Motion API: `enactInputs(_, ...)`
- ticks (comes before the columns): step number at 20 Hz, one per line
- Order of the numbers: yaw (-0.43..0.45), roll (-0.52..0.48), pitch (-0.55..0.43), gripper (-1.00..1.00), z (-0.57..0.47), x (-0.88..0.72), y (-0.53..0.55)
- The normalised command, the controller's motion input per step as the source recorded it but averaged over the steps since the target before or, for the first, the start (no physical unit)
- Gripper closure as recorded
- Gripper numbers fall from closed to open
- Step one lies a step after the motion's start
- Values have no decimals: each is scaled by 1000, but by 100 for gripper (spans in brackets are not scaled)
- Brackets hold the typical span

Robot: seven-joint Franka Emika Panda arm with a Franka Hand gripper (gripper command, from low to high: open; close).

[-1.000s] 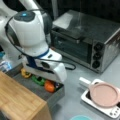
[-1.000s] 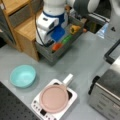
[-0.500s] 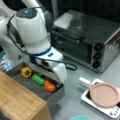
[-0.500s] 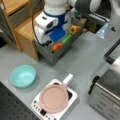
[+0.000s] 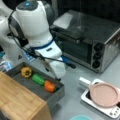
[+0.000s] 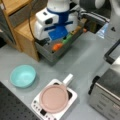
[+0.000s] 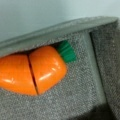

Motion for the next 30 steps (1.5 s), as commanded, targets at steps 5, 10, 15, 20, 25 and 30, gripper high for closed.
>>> enactInputs(5,-377,60,-65,-100,7,-169,283)
enactInputs(10,-329,66,45,-100,3,-132,275)
enactInputs(15,-366,95,121,-100,98,-55,298)
enactInputs(20,-380,80,182,-100,113,76,279)
enactInputs(25,-416,170,268,-100,187,224,319)
enactInputs(30,-494,355,304,-100,341,352,284)
